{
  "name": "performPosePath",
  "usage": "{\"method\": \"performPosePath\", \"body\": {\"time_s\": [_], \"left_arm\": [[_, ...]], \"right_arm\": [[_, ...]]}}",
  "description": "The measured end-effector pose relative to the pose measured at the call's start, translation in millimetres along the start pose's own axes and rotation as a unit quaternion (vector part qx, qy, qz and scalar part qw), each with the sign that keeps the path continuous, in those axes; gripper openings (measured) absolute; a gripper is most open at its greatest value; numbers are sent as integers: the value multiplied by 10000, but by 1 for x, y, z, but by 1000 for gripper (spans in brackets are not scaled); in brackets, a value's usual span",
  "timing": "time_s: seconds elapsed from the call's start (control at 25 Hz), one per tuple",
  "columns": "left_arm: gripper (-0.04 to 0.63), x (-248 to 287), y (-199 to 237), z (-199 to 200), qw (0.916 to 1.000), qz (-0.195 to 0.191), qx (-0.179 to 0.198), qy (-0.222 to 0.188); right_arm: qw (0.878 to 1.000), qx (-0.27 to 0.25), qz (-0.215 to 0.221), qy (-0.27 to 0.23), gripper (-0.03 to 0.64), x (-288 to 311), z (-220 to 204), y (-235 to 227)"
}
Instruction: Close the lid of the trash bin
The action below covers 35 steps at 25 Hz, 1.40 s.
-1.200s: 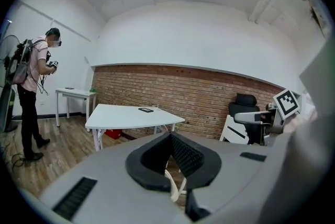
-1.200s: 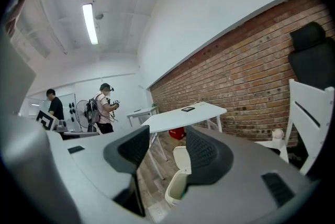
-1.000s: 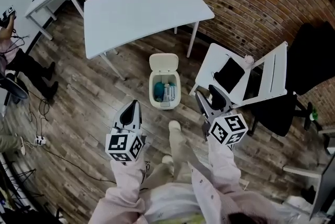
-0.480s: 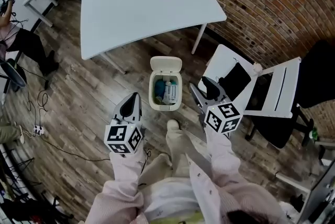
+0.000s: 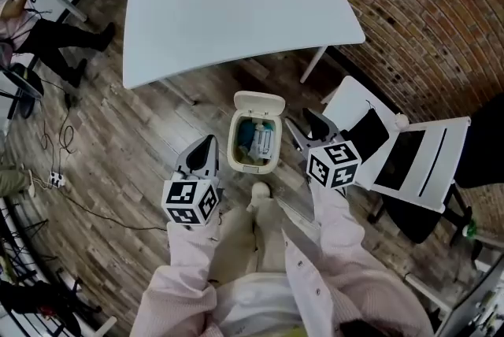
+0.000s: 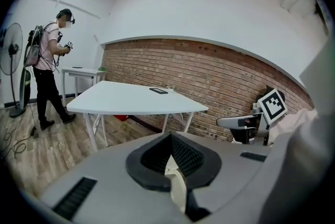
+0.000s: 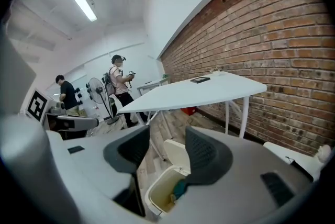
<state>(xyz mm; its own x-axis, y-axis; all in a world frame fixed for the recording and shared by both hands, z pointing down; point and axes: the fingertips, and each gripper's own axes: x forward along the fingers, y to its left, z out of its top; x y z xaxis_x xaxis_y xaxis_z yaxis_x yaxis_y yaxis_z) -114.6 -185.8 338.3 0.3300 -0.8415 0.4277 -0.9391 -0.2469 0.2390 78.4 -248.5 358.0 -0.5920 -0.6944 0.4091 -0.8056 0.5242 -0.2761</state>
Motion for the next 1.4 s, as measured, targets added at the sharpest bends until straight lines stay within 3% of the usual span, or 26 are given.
{"method": "performPosePath", "body": {"time_s": [0.64,1.16,1.4], "left_arm": [[-6,101,50,-58,9968,-191,-373,676],[-6,149,62,-113,9931,-264,-602,968],[-6,152,59,-128,9915,-279,-677,1077]], "right_arm": [[9900,-984,54,1009,209,110,-55,-54],[9616,-2203,408,1584,209,157,-109,-69],[9503,-2471,590,1797,210,171,-122,-69]]}}
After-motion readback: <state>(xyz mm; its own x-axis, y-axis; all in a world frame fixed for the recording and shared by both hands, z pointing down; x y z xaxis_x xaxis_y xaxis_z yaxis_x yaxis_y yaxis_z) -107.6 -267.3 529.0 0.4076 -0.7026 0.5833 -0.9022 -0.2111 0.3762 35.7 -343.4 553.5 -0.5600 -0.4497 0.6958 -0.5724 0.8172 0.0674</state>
